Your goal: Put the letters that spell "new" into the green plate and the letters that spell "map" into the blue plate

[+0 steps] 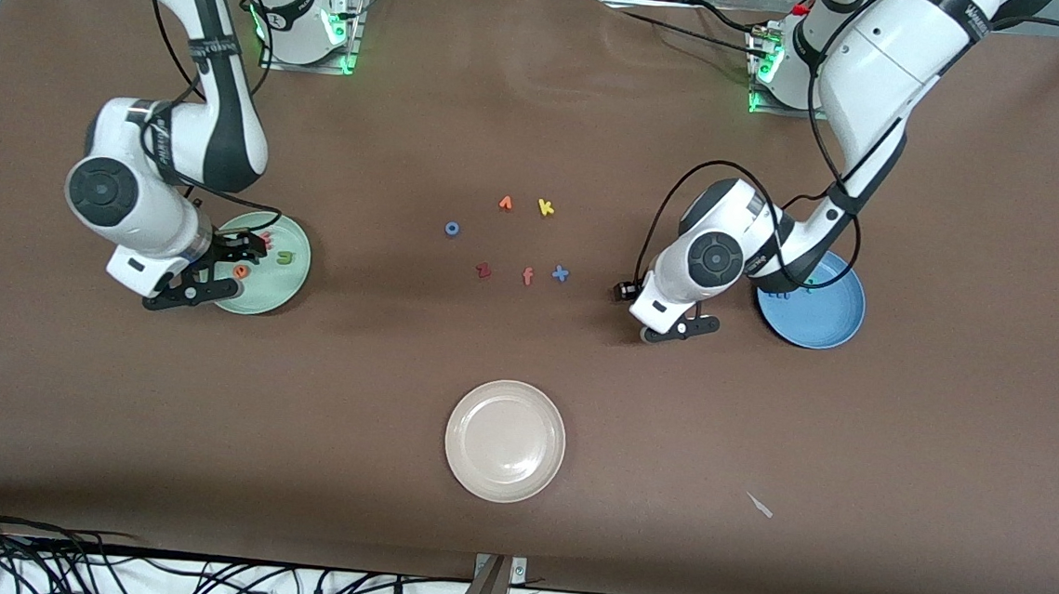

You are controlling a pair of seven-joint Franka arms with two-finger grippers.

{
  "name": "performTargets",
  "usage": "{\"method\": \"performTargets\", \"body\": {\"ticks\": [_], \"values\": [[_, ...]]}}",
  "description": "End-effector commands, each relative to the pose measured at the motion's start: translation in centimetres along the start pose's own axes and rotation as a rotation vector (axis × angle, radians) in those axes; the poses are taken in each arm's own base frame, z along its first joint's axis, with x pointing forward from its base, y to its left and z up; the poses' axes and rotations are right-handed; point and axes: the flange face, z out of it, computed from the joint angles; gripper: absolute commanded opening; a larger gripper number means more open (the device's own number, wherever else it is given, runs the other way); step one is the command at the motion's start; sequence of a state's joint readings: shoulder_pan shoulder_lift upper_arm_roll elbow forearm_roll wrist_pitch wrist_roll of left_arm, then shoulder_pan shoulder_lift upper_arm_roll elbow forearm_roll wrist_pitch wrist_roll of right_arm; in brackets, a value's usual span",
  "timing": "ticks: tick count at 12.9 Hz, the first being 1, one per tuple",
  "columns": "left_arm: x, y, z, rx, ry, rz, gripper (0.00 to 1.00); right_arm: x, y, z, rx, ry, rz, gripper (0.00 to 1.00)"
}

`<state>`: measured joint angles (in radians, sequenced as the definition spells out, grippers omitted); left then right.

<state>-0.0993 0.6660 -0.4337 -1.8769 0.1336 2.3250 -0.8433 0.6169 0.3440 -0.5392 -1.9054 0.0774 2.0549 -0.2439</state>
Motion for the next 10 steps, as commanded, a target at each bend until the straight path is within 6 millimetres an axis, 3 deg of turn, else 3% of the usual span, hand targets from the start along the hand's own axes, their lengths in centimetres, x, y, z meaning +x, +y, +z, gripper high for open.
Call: {"method": "performTargets", "body": {"ticks": [1, 4, 6, 9, 10], "values": [[0.5, 0.3, -0.3, 0.0, 0.006, -0.03, 0.72, 1.4, -0.1, -6.5, 0.03, 0.002, 0.045, 1.0], [0.2, 0.4, -0.2, 0.003, 0.004, -0.027, 0.57, 0.9, 0.7, -13.1, 0.04, 0.001, 0.108, 1.0], [0.1, 0.3, 0.1, 0.01, -0.003, -0.028, 0.49, -1.4, 3.4, -18.7, 0.054, 0.013, 0.151, 1.0], [-0.2, 0.4, 0.3, 0.017, -0.009, -0.042, 0.42, -3.1, 6.8, -22.3, 0.119, 0.053, 0.224, 1.0], [-0.4, 0.6, 0.3, 0.019, -0.01, -0.041, 0.37, -3.4, 6.8, -22.8, 0.149, 0.055, 0.223, 1.0]]}}
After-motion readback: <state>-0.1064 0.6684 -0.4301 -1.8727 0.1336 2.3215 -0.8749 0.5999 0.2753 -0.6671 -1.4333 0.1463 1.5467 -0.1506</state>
